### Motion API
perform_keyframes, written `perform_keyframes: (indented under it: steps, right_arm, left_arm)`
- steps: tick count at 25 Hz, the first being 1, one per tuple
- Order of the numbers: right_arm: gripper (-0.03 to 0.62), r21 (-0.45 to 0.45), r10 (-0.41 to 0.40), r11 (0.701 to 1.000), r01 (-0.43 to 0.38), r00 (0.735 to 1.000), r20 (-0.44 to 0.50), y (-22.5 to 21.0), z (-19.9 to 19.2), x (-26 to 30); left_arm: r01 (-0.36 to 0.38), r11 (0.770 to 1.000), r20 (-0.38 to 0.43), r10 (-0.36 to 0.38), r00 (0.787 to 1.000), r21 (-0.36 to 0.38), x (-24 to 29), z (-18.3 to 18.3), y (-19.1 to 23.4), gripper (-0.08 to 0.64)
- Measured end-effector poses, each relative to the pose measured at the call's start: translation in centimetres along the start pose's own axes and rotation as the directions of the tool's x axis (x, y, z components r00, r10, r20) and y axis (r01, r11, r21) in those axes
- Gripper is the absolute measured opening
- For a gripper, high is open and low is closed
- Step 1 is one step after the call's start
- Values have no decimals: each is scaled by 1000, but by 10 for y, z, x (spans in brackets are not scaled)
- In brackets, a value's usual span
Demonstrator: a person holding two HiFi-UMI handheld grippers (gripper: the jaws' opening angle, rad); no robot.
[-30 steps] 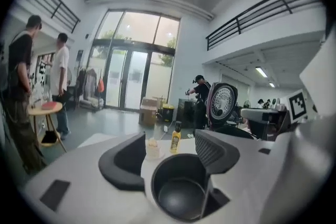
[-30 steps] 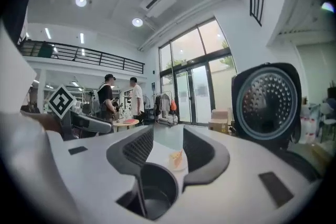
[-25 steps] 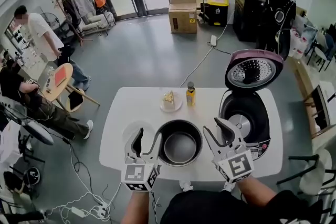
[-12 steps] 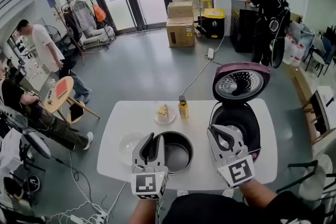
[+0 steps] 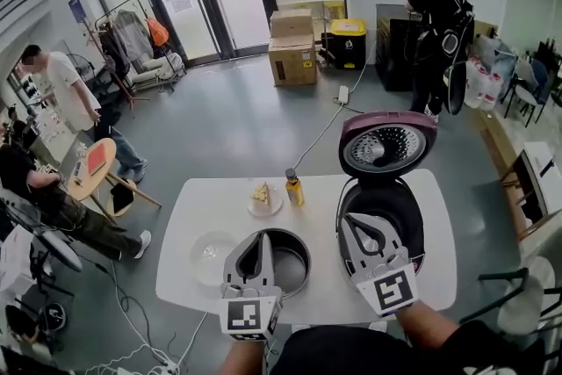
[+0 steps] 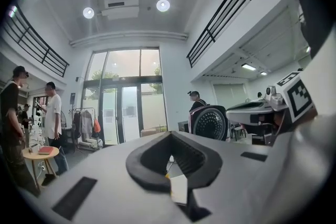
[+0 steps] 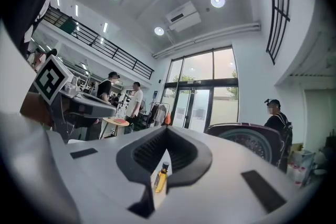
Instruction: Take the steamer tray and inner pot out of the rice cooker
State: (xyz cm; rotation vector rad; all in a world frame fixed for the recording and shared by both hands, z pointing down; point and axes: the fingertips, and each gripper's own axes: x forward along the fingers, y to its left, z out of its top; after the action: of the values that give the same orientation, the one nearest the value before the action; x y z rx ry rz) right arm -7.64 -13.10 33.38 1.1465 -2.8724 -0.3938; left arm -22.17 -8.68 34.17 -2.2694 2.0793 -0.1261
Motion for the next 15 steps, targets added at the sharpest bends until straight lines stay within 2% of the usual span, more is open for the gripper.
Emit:
perform_keyframes:
  steps: [15]
  right_arm:
    - [-2,8,8,1000,-8,1000,5,-4,-2,-1]
  left_arm:
    - [7,1000,-19,-7,1000,-5,2,-6,-11,-2]
